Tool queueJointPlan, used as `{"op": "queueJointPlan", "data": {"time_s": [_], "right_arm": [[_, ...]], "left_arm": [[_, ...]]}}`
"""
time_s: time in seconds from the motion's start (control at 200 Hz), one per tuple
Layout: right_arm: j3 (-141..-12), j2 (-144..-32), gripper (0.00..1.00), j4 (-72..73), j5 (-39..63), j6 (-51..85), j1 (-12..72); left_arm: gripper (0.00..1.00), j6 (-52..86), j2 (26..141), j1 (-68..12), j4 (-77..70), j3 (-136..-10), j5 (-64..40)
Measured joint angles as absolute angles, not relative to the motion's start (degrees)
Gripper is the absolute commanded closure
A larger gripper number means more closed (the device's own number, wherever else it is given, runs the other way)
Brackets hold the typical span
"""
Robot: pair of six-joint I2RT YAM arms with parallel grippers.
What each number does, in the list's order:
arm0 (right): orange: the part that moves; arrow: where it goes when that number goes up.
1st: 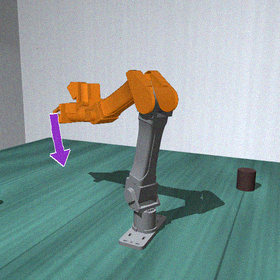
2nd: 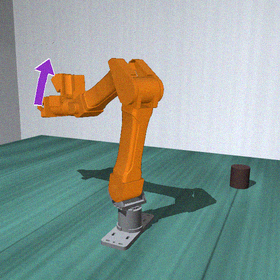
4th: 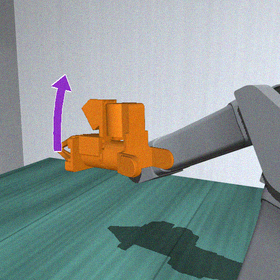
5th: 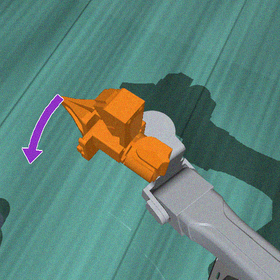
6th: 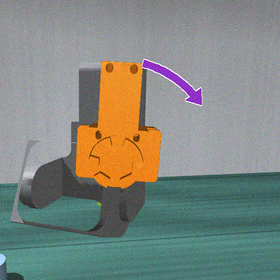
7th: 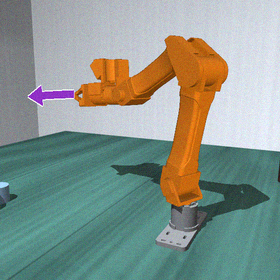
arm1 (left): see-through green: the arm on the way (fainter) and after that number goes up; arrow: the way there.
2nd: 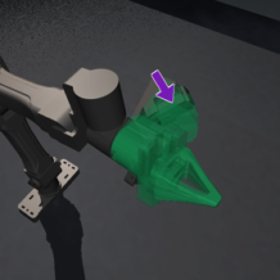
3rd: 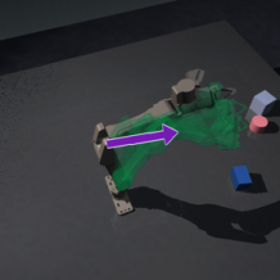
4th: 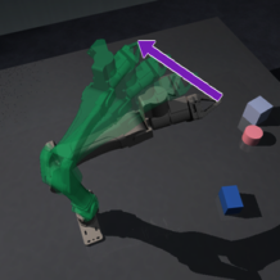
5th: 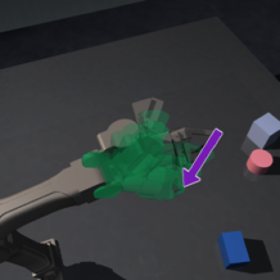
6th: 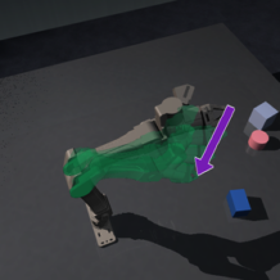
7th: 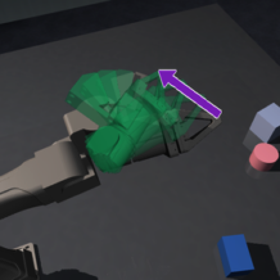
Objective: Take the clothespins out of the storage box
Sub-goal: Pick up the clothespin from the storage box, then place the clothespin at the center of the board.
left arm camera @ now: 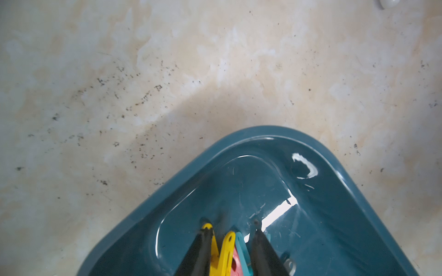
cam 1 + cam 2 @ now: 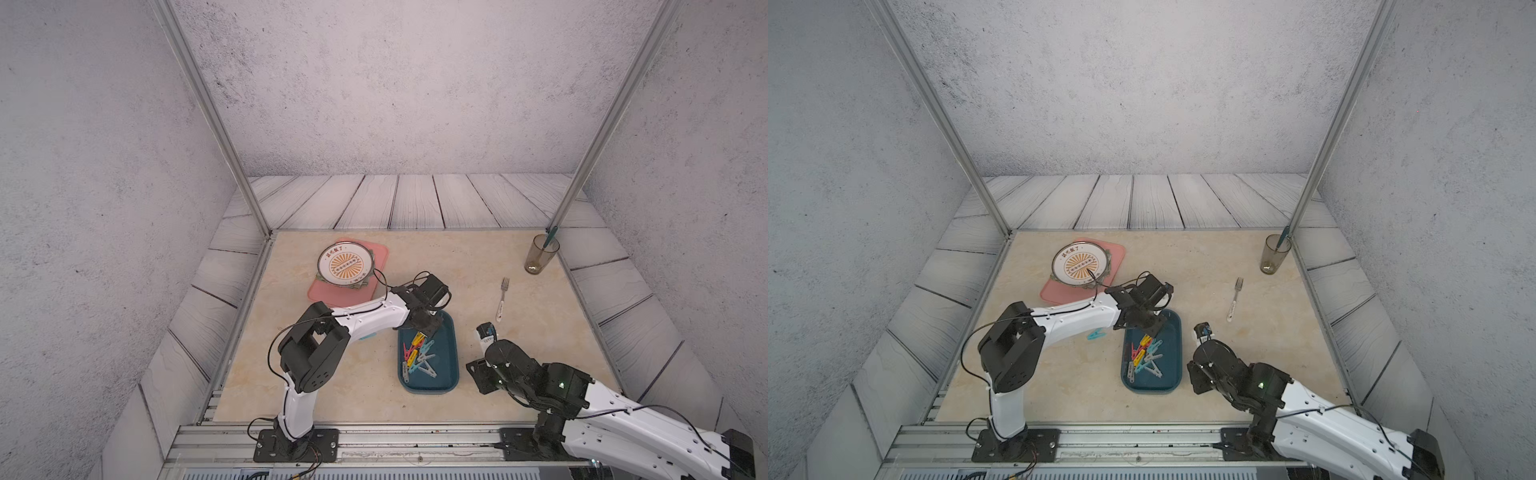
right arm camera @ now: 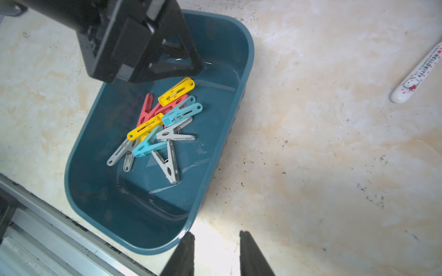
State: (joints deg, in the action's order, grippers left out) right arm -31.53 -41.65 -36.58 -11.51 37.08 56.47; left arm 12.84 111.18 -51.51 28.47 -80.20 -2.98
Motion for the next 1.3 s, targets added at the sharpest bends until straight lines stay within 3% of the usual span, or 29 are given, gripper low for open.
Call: {"op": "queueJointPlan", "data": {"time_s": [0.39,0.721,1.106,1.301], "right_arm": [[-31.5,-41.2,0.65,-36.6,-11.5,37.1,56.5],[-31.5,-41.2,0.65,-36.6,-11.5,37.1,56.5],[-31.5,-41.3,0.65,-36.6,-11.5,37.0,56.5],[-31.5,-42.0,0.65,-36.1,-11.5,36.8,56.5]], "left_arm": [[0.68,12.9,115.4,-51.5,29.6,-80.2,-4.8],[1.0,12.8,115.4,-51.5,30.0,-80.2,-4.2],[1.0,10.2,106.7,-51.0,31.6,-80.3,-1.5],[1.0,9.0,98.5,-44.8,30.8,-79.8,-0.6]]}}
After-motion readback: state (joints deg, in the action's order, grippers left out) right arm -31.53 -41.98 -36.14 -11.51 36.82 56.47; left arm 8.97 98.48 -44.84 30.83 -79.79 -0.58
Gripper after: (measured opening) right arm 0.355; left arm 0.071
